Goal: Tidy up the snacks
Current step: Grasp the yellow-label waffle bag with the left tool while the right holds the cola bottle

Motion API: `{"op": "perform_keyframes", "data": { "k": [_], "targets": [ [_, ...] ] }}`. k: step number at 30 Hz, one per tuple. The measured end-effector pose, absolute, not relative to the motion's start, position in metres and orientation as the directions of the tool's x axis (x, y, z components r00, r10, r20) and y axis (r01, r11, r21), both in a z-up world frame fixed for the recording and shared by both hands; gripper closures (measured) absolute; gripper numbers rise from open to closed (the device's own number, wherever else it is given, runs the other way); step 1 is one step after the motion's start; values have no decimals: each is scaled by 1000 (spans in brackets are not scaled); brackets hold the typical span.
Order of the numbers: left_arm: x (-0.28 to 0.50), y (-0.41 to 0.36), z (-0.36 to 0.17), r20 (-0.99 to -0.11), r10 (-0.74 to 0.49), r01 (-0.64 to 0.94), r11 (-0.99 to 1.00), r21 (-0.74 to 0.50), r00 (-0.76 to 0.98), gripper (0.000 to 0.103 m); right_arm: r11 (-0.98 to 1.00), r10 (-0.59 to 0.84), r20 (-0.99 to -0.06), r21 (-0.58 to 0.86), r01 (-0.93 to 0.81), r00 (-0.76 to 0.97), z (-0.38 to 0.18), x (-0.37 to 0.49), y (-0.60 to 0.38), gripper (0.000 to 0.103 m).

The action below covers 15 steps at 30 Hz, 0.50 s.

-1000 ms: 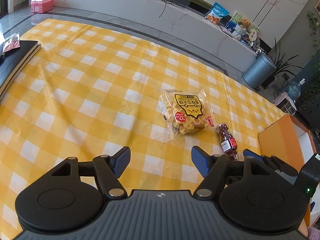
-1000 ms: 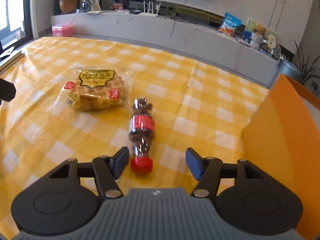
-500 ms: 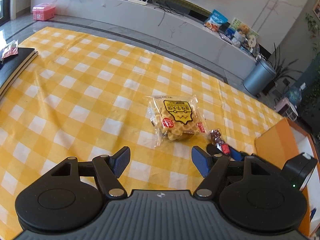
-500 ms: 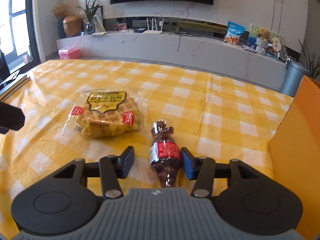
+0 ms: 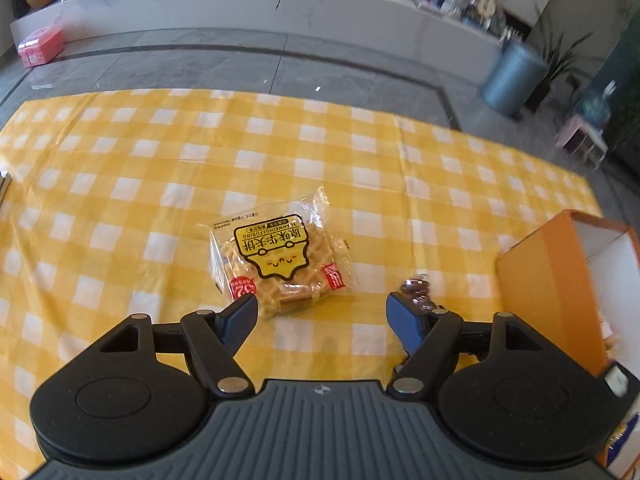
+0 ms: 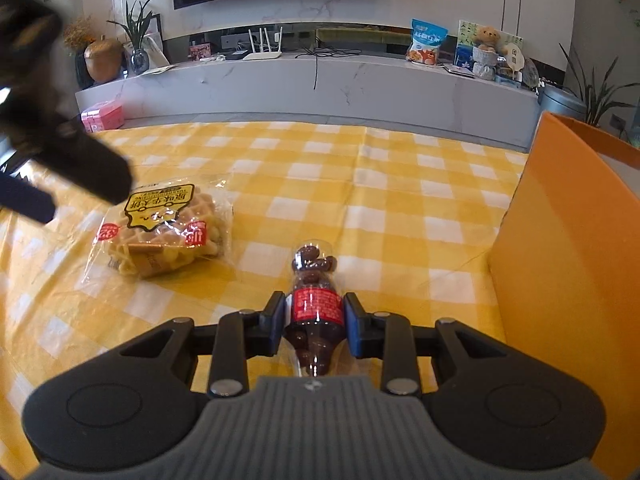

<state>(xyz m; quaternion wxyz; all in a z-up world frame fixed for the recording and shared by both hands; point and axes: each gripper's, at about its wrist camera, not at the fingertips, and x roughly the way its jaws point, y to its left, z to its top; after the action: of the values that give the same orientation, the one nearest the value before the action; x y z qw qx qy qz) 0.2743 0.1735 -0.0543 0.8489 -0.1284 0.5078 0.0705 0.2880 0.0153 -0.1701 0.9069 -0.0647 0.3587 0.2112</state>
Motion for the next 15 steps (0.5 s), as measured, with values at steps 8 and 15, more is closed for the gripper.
{"op": "perform_keyframes", "data": {
  "k": [8, 15],
  "targets": [
    [315, 184, -81, -947, -19, -312, 942, -124, 319, 16, 902, 354, -675, 64, -427, 648, -171, 290, 10, 73],
    [327, 188, -95, -963, 3, -303, 950, -81, 270, 14, 904, 362, -675, 86, -418, 643, -171, 294, 7, 73]
  ]
}}
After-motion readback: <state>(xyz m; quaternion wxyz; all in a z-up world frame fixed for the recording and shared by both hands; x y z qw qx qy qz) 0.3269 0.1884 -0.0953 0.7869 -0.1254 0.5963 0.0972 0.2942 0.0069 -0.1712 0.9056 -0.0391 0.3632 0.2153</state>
